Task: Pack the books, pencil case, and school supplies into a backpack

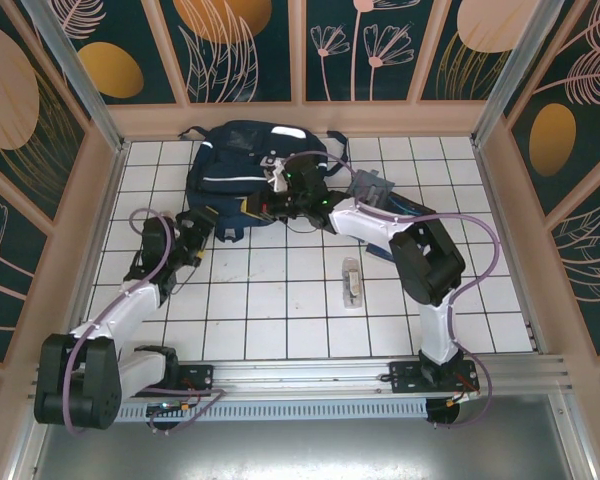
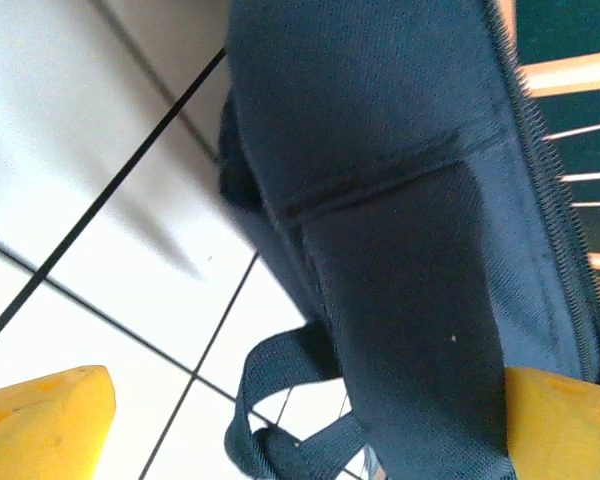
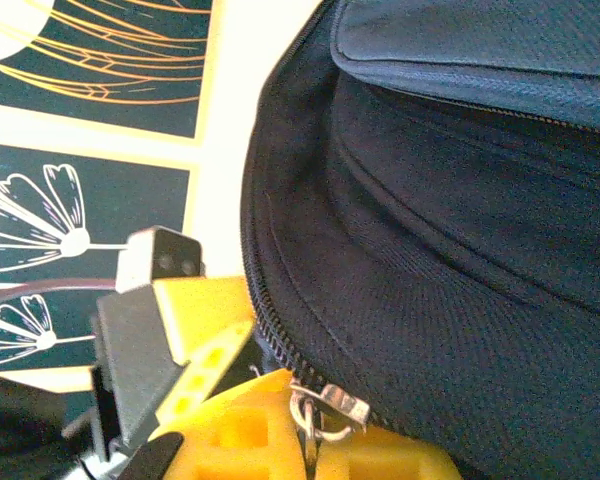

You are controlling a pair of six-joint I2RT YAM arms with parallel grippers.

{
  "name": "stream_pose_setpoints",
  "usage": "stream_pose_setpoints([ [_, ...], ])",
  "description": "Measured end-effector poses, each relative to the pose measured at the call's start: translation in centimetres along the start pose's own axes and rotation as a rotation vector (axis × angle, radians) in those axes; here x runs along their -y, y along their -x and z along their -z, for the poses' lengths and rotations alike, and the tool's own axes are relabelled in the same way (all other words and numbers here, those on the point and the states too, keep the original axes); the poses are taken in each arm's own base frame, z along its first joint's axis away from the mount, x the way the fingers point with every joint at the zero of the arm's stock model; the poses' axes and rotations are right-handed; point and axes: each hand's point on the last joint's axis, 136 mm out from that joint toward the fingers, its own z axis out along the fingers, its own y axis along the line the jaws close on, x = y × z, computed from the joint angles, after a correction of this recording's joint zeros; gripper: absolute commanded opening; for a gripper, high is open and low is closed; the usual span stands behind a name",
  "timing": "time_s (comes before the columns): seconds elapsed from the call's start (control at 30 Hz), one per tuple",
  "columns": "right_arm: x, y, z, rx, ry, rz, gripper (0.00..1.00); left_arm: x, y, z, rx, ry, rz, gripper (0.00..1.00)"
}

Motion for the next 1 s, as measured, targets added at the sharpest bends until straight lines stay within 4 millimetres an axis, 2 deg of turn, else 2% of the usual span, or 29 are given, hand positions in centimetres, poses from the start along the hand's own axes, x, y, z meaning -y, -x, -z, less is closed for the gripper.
stream_pose_setpoints([
  [0.07, 0.0, -0.3, -0.5, -0.008, 0.009, -0.018, 0.00, -0.2, -0.4, -0.1, -0.001, -0.004, 0.037, 0.94],
  [0.17, -0.8, -0.7, -1.2, -0.021, 0.057, -0.038, 0.00, 1.2, -0.7, -1.0, -0.013, -0.048, 0.052, 0.91],
  [0.27, -1.8, -1.0, -1.5, -0.030, 0.108, -0.052, 0.00, 2.3, -0.9, -2.4, -0.023, -0.081, 0.068, 0.80],
  [0.3, -1.9, -1.1, -1.5, -0.028, 0.120, -0.052, 0.00, 2.5, -0.9, -2.8, -0.022, -0.093, 0.076, 0.71],
  [0.33, -1.7, -1.3, -1.4, -0.027, 0.123, -0.061, 0.00, 2.7, -0.9, -3.2, -0.023, -0.106, 0.082, 0.57],
  [0.43, -0.1, -2.5, -1.2, -0.043, 0.094, -0.090, 0.00, 2.9, -1.4, -4.1, -0.040, -0.127, 0.089, 0.06],
  [0.47, 0.3, -2.9, -1.1, -0.049, 0.083, -0.093, 0.00, 2.9, -1.5, -4.3, -0.044, -0.128, 0.092, 0.00],
  [0.57, 1.6, -4.1, -0.6, -0.079, 0.026, -0.068, 0.00, 3.0, -1.8, -4.4, -0.053, -0.136, 0.077, 0.00],
  [0.67, 2.6, -5.1, 0.6, -0.111, -0.071, 0.028, 0.00, 3.1, -2.2, -4.1, -0.063, -0.131, 0.045, 0.00],
  [0.77, 4.4, -6.0, 2.1, -0.147, -0.181, 0.111, 0.00, 2.9, -2.0, -3.5, -0.067, -0.115, 0.018, 0.00],
  [0.83, 5.9, -6.7, 3.3, -0.166, -0.235, 0.141, 0.00, 2.5, -1.7, -3.2, -0.072, -0.101, 0.013, 0.00],
  [0.9, 8.2, -7.0, 5.0, -0.178, -0.298, 0.151, 0.00, 2.0, -1.6, -2.9, -0.086, -0.084, 0.001, 0.00],
  [1.0, 11.1, -6.9, 6.9, -0.186, -0.371, 0.145, 0.00, 1.5, -1.9, -2.7, -0.110, -0.057, -0.020, 0.00],
])
